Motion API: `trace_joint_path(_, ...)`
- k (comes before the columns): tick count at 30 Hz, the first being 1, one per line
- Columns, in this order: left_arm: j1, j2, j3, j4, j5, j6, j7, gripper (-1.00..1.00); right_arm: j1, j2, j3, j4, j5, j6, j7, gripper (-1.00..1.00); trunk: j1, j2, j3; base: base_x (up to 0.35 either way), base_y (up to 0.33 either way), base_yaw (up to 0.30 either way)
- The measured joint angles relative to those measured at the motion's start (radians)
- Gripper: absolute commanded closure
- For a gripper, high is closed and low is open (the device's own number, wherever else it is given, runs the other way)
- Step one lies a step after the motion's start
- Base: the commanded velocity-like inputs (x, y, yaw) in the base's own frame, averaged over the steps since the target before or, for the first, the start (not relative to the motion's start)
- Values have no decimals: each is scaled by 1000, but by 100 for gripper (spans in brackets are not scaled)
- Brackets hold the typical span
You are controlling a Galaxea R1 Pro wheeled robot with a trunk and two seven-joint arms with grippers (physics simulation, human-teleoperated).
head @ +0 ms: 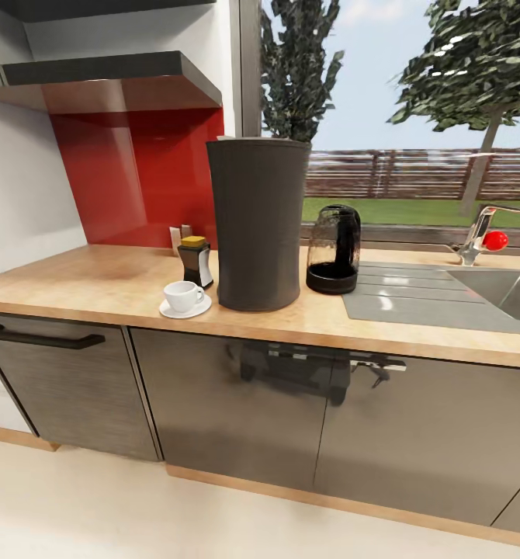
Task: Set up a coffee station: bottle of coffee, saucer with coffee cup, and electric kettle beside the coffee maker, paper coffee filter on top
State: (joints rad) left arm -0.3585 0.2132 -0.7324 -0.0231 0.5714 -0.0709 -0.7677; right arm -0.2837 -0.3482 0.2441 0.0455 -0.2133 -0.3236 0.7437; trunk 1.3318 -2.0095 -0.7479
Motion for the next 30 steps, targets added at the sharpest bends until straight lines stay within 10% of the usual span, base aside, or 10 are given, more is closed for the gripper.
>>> trace_joint_path(13, 0, -2, 0, 0, 0, 1, 8, -100, 0, 108, 1, 4, 0, 4, -520, -100, 0, 0, 0, 0, 0, 0)
trace_joint_path(30, 0, -20, -4, -4, 0, 0, 7, -100, 0, 138, 1, 4, 0, 6, -563, -100, 0, 0, 0, 0, 0, 0)
